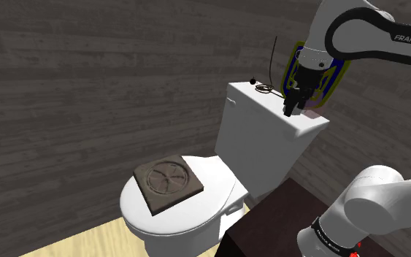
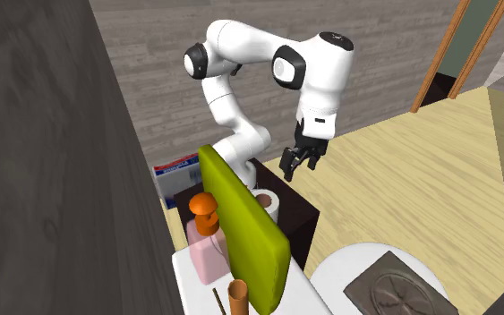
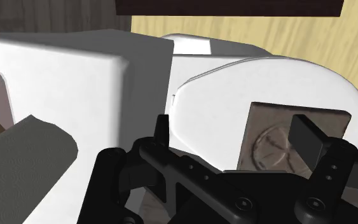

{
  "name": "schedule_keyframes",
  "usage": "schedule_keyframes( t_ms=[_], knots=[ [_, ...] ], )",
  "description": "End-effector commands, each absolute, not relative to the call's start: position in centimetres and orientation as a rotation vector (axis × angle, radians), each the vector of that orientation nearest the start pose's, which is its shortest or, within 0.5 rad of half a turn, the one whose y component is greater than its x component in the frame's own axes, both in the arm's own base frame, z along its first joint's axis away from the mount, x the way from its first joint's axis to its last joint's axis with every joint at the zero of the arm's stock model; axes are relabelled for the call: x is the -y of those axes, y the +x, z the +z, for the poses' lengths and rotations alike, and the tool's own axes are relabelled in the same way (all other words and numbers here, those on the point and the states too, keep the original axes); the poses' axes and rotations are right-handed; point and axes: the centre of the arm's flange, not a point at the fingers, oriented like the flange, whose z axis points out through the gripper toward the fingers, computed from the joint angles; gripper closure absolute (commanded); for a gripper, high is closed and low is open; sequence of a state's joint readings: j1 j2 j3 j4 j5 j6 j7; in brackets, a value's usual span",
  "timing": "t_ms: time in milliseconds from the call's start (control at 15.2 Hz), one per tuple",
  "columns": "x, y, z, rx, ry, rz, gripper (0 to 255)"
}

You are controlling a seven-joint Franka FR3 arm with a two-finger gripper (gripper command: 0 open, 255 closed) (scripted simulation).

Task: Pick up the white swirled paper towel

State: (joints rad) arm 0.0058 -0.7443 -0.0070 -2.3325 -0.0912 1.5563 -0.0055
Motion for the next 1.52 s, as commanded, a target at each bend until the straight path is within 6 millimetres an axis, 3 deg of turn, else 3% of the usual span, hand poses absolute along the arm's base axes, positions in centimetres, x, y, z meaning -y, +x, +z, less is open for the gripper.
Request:
schedule_keyframes(
  t_ms=[0, 1320, 1452],
  knots=[
    [1.1, 31.7, 58.8, 0.01, -3.228, 0.052, 0],
    [22.8, 42.3, 71.2, -0.124, -3.158, 0.031, 0],
    [23.1, 42.4, 70.8, -0.125, -3.157, 0.031, 0]
  ],
)
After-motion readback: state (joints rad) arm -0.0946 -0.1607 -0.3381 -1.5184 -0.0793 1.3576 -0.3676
